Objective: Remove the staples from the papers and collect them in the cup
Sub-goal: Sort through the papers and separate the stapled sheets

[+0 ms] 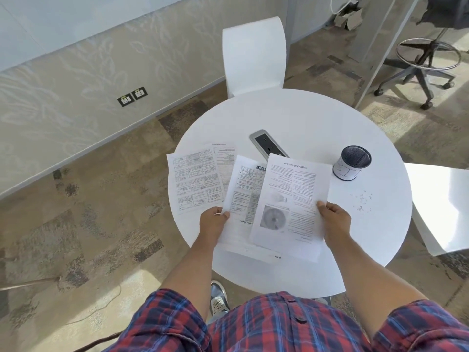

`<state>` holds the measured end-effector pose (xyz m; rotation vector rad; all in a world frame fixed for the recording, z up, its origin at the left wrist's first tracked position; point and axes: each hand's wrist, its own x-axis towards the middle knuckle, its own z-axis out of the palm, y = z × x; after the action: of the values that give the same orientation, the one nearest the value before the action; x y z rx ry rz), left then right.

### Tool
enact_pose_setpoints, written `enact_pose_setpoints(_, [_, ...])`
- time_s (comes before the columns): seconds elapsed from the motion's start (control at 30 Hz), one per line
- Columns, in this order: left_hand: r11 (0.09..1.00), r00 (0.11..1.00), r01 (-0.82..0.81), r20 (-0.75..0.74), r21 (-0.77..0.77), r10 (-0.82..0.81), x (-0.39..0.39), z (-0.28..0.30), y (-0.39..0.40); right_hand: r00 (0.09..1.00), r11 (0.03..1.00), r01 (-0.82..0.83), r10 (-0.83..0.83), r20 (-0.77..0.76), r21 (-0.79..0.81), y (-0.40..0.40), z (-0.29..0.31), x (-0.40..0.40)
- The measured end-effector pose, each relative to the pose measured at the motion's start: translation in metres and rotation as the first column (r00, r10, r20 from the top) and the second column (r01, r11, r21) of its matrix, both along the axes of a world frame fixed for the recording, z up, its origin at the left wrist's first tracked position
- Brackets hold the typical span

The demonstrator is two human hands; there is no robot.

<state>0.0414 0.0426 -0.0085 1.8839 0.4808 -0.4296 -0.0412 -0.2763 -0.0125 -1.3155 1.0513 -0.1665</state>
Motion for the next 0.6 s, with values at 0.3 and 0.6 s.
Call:
enact_pose_setpoints(0.3, [0.984,0.999,-0.015,-0.051,-0.177,0.006,0.002,0.007,-0.02,0.974,0.983,-0.182,0.182,-0.137,0.01,0.019,0.001,0.019])
enact_pose_setpoints(0.6, [0.928,0.987,0.081,-0.099,-0.362,-0.125,0.001,0.015,-0.02,0.96,0.947,-0.279,0.275,0.044,0.163,0.023,0.01,0.019])
